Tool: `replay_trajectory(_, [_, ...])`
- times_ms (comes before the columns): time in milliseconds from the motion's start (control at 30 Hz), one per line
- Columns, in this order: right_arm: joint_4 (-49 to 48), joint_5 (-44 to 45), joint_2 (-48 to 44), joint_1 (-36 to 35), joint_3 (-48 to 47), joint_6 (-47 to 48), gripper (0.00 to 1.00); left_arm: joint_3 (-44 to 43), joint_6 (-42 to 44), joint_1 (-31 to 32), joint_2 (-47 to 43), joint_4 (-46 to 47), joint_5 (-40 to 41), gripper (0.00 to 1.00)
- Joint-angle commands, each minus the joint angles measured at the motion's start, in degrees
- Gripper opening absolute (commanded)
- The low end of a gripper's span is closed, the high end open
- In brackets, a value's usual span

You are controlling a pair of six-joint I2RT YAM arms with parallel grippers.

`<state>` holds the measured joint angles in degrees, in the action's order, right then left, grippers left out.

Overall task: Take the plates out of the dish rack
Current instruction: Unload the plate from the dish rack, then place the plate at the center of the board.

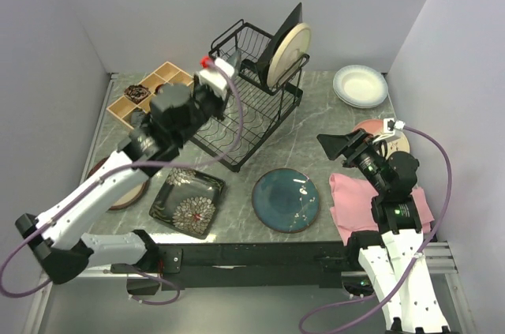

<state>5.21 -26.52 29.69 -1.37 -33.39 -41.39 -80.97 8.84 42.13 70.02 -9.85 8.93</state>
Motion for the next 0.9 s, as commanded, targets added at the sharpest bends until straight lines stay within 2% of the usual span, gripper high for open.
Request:
replay_trajectory(0, [-0.9,-1.0,-0.9,-0.3,-2.3,-1.1,1.00,4.0,4.3,5.8,-8.3,6.6,15.5,0.01])
replay_trajectory(167, [3.1,0.4,-1.4,-0.2,-5.2,-0.4,1.00,10.4,4.3,14.5,-11.7,5.4,22.9,0.01])
replay_trajectory(533, [6.6,6.1,-4.3,-0.3,-6.3,-1.0,1.00,22.6,4.9,31.6,-12.4,12.4,34.1,0.01])
replay_trajectory(733, [7.0,9.0,-5.8,-0.2,-5.5,0.1,1.00,23.1,7.4,40.1,-6.0,13.2,40.8,0.01])
replay_trajectory(867, [7.7,11.1,-6.0,-0.2,-5.4,0.3,1.00,23.3,7.4,44.0,-1.7,16.0,40.8,0.01])
